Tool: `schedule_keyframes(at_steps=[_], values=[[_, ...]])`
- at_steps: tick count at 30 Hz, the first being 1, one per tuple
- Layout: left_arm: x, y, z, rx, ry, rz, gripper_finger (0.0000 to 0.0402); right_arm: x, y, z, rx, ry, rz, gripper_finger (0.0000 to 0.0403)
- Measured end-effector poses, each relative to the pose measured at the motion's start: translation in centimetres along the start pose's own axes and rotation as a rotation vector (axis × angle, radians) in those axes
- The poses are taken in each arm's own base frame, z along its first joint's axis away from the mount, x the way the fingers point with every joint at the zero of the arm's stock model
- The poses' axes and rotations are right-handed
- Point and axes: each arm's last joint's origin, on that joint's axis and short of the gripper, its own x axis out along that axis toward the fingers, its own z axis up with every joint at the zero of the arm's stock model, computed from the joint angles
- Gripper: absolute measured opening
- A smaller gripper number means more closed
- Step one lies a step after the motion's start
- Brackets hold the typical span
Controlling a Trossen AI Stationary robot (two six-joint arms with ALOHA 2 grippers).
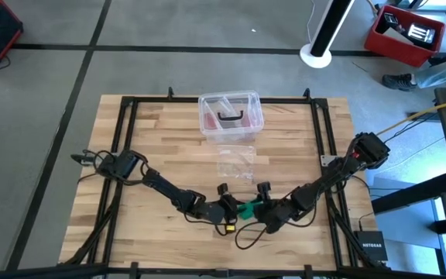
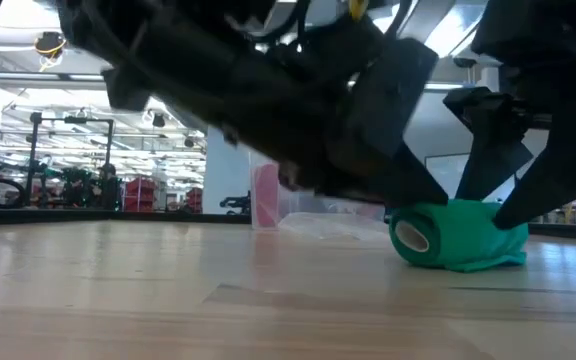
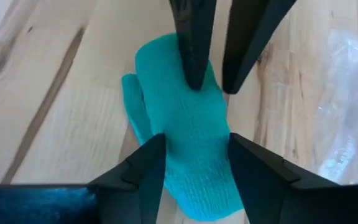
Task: Roll bandage
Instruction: Roll the green bandage
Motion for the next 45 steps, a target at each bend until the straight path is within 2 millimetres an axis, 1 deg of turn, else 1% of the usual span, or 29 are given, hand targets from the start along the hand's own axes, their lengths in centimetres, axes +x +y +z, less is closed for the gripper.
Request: schedule_keyframes(at_steps=[4,6,8,10,13,15,19,23,25,27,30,33,38,42,44,45], values=[[0.3,-0.2,-0.5,-0.049,0.005,-0.018,0.0088,-1.8,0.2,1.8,-0.019,-0.037,-0.02,0.0177],[0.1,-0.4,-0.6,-0.036,0.005,-0.028,0.0088,-2.1,-0.1,2.5,-0.023,-0.07,-0.053,0.0177],[0.1,-0.5,-0.6,-0.017,-0.003,-0.033,0.0088,-1.7,-0.5,2.4,-0.033,-0.07,-0.108,0.0177],[0.1,-0.6,-0.6,-0.016,-0.004,-0.037,0.0088,-0.8,-0.9,2.4,-0.015,-0.086,-0.135,0.0177],[0.1,-0.6,-0.6,-0.015,-0.003,-0.038,0.0088,0.6,-1.2,1.3,-0.008,-0.028,-0.109,0.0177],[0.1,-0.6,-0.7,-0.012,-0.001,-0.04,0.0088,1.0,-1.0,0.9,0.008,-0.023,-0.077,0.0177],[-0.9,-1.1,0.3,0.055,-0.001,-0.068,0.0088,0.8,0.3,0.1,0.023,-0.028,-0.056,0.0177],[-2.4,-1.5,2.3,0.11,-0.033,-0.087,0.0088,0.2,1.9,-0.5,0.013,-0.024,0.009,0.0177],[-2.7,-1.5,3.0,0.108,-0.045,-0.086,0.0088,0.0,2.7,-0.9,-0.004,-0.02,0.021,0.0177],[-2.8,-1.4,2.8,0.117,-0.02,-0.076,0.0088,-0.2,3.3,-1.0,0.007,-0.022,0.036,0.0177],[-2.5,-1.1,2.3,0.101,0.011,-0.063,0.0088,-0.3,4.0,-1.4,-0.016,-0.036,-0.002,0.0177],[-2.3,-0.8,2.0,0.077,0.033,-0.05,0.0088,-1.0,4.3,-1.1,-0.029,-0.046,-0.016,0.0177],[-1.8,-0.6,1.0,0.06,0.068,-0.033,0.0088,-4.1,4.3,1.0,-0.052,-0.108,0.017,0.0177],[-1.9,-0.6,0.8,0.075,0.093,-0.027,0.0088,-5.4,3.5,1.1,-0.04,-0.081,0.021,0.0177],[-2.2,-0.7,1.2,0.082,0.092,-0.031,0.0088,-5.7,3.3,1.0,-0.014,-0.064,0.019,0.0177],[-2.7,-0.7,1.7,0.085,0.092,-0.034,0.0088,-5.7,3.2,0.8,-0.005,-0.043,0.016,0.0177]])
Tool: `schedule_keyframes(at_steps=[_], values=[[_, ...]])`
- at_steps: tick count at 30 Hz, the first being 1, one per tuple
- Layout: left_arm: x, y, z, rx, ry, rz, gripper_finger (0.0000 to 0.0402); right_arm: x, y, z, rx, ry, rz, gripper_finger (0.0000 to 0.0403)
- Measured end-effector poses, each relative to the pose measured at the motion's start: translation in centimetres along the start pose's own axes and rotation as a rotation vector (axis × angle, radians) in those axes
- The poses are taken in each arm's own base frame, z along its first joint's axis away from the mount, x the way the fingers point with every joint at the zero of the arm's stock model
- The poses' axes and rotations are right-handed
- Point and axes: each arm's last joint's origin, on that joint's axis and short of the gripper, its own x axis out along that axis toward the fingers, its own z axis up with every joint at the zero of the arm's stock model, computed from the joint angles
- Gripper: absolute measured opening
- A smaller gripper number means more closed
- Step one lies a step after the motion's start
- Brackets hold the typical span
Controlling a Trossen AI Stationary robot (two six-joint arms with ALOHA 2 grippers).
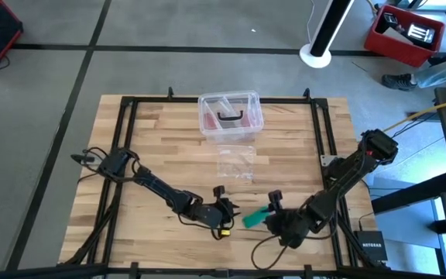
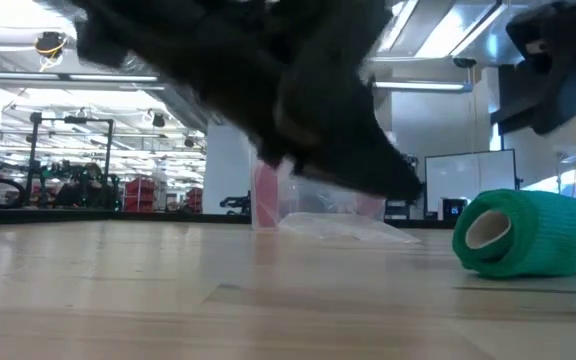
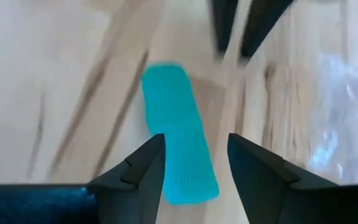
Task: Roll bandage
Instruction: Roll the green bandage, then open the transparent zip lock bag
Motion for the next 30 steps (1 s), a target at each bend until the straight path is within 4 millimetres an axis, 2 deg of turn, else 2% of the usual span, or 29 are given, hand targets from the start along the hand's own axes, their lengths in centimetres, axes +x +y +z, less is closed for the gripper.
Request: schedule_keyframes(at_steps=[5,9,12,15,17,20,22,24,27,30], values=[[-4.0,0.9,4.1,0.045,-0.021,0.036,0.0088,0.2,-0.9,-0.2,0.043,0.028,-0.066,0.0177],[-5.7,3.9,5.3,0.1,0.08,0.173,0.0088,0.8,-3.8,0.8,0.083,-0.001,-0.188,0.0177],[-4.6,7.0,4.6,0.098,0.165,0.27,0.0088,2.6,-7.2,1.1,0.086,0.06,-0.251,0.0177],[-2.6,10.1,2.8,0.068,0.243,0.318,0.0088,4.8,-10.8,1.2,0.163,0.059,-0.279,0.0177],[-1.4,12.1,1.4,0.044,0.29,0.335,0.0088,6.3,-13.0,0.3,0.231,0.056,-0.289,0.0177],[0.0,13.8,-0.2,-0.006,0.333,0.291,0.0088,8.3,-15.1,-1.4,0.343,0.021,-0.265,0.0177],[0.6,14.0,-1.2,-0.024,0.364,0.23,0.0088,9.4,-15.9,-2.4,0.409,0.016,-0.241,0.0177],[0.8,13.3,-1.6,-0.047,0.377,0.172,0.0088,10.1,-15.9,-3.1,0.433,0.027,-0.183,0.0177],[0.3,11.4,-2.0,-0.073,0.398,0.106,0.0088,10.8,-14.7,-3.6,0.444,0.059,-0.073,0.0177],[-1.0,9.5,-1.3,-0.084,0.394,0.045,0.0088,10.9,-13.0,-3.4,0.46,0.06,-0.007,0.0177]])
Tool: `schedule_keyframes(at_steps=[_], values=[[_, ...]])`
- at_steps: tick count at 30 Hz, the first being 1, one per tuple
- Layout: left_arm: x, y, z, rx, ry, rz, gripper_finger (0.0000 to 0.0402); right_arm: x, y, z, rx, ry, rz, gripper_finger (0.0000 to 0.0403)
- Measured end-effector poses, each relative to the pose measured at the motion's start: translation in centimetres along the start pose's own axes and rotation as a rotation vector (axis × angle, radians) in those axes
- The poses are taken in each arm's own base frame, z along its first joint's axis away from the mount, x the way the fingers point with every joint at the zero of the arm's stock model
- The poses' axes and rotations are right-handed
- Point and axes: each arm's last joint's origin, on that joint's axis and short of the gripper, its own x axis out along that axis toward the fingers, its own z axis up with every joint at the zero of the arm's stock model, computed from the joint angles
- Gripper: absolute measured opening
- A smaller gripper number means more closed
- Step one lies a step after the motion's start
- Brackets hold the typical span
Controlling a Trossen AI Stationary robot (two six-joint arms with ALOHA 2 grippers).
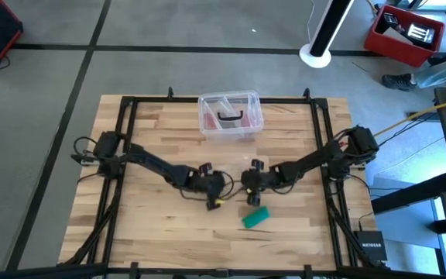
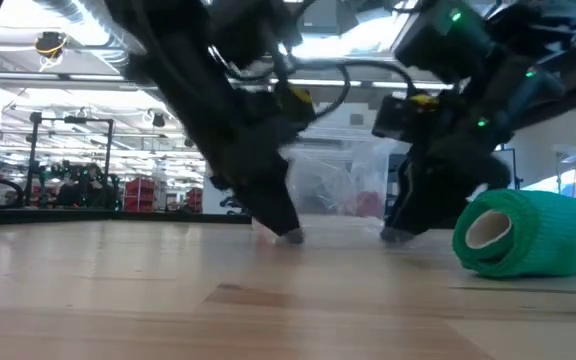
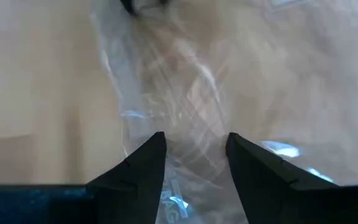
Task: Roll bandage
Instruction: Open the transparent zip lock bag
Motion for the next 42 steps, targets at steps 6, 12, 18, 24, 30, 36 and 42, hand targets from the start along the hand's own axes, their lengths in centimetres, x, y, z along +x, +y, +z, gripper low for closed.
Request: schedule_keyframes(at_steps=[6,12,18,24,30,36,42], values=[[-6.9,-0.5,2.7,0.005,-0.099,-0.049,0.0088,-0.6,3.0,-1.1,-0.062,-0.026,-0.018,0.0177],[-8.8,3.2,0.9,-0.2,-0.085,0.006,0.0101,-0.7,3.9,-1.0,-0.065,-0.115,-0.056,0.0177],[-5.9,6.4,-1.4,-0.408,-0.183,-0.035,0.0155,-0.4,4.0,-0.7,-0.057,-0.157,-0.06,0.0177],[-2.2,8.6,-2.7,-0.429,-0.14,0.034,0.0197,-0.1,4.2,-0.6,-0.069,-0.179,-0.042,0.0177],[1.0,8.2,-3.5,-0.358,-0.137,-0.038,0.02,1.1,4.6,-0.9,-0.06,-0.176,0.006,0.0177],[1.9,6.5,-4.7,-0.183,-0.116,-0.048,0.0144,1.5,4.6,-0.9,-0.077,-0.186,0.005,0.0177],[2.4,5.3,-5.5,-0.038,-0.106,-0.044,0.0047,1.6,4.2,-0.8,-0.079,-0.186,-0.007,0.0177]])
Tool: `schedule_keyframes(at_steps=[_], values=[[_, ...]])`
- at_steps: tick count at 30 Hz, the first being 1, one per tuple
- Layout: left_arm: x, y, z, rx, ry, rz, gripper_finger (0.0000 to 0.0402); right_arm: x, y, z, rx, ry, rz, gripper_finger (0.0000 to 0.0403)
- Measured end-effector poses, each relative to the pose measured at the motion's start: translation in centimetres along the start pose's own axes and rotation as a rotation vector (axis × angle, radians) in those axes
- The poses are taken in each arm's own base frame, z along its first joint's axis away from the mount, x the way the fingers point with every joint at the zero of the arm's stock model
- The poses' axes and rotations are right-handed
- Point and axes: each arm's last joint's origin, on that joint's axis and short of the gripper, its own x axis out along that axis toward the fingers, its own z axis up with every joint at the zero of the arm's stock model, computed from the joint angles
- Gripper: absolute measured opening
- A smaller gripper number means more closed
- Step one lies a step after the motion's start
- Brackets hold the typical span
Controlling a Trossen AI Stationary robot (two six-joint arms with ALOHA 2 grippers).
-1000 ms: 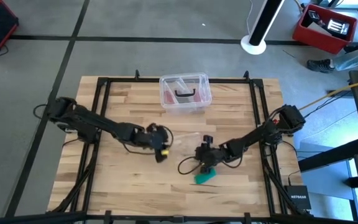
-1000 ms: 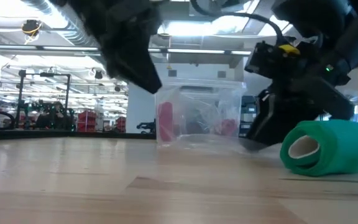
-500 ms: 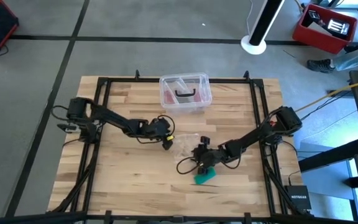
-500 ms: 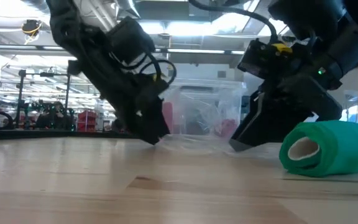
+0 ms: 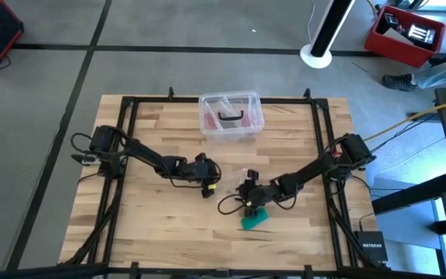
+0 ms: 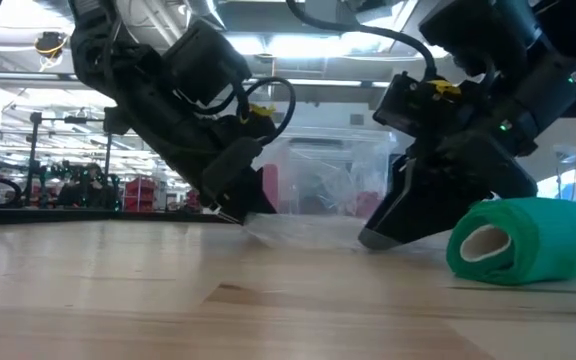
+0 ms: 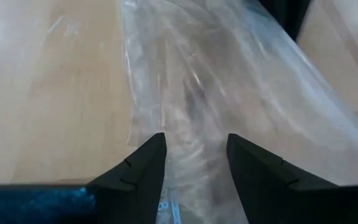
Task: Roll bandage
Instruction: Open the transparent zip lock bag
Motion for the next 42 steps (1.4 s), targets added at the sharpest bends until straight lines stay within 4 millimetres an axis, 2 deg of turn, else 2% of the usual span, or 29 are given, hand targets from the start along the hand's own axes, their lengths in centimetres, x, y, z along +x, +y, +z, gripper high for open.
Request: schedule_keyframes(at_steps=[2,6,12,16,18,22,27,33,42], values=[[0.0,-0.1,-0.1,0.005,0.0,0.0,0.0016,0.0,-0.2,0.0,0.002,-0.001,-0.012,0.0177],[-0.5,-0.5,0.1,0.058,-0.03,0.064,0.0007,-0.8,-0.3,0.4,-0.006,0.009,-0.018,0.0177],[-3.8,-1.9,2.0,0.215,-0.1,0.173,0.0,-6.1,-1.5,2.8,0.0,0.012,0.009,0.0177],[-7.0,-3.2,5.0,0.306,-0.235,0.249,0.0,-10.1,-2.7,4.1,0.033,-0.025,0.01,0.0177],[-8.0,-3.7,5.5,0.357,-0.268,0.278,0.0,-11.7,-3.3,4.3,0.043,-0.035,-0.034,0.0177],[-10.3,-4.6,6.7,0.418,-0.347,0.316,0.0,-13.2,-4.4,3.5,0.071,-0.073,-0.113,0.0177],[-10.9,-5.5,6.4,0.452,-0.353,0.303,0.0,-13.7,-5.3,1.1,0.136,-0.168,-0.095,0.0177],[-10.8,-6.1,5.9,0.459,-0.354,0.301,0.0,-12.8,-5.5,-0.1,0.234,-0.465,0.093,0.0177],[-11.0,-6.0,6.2,0.431,-0.371,0.321,0.0,-11.2,-5.2,-1.1,0.298,-0.409,0.172,0.0177]])
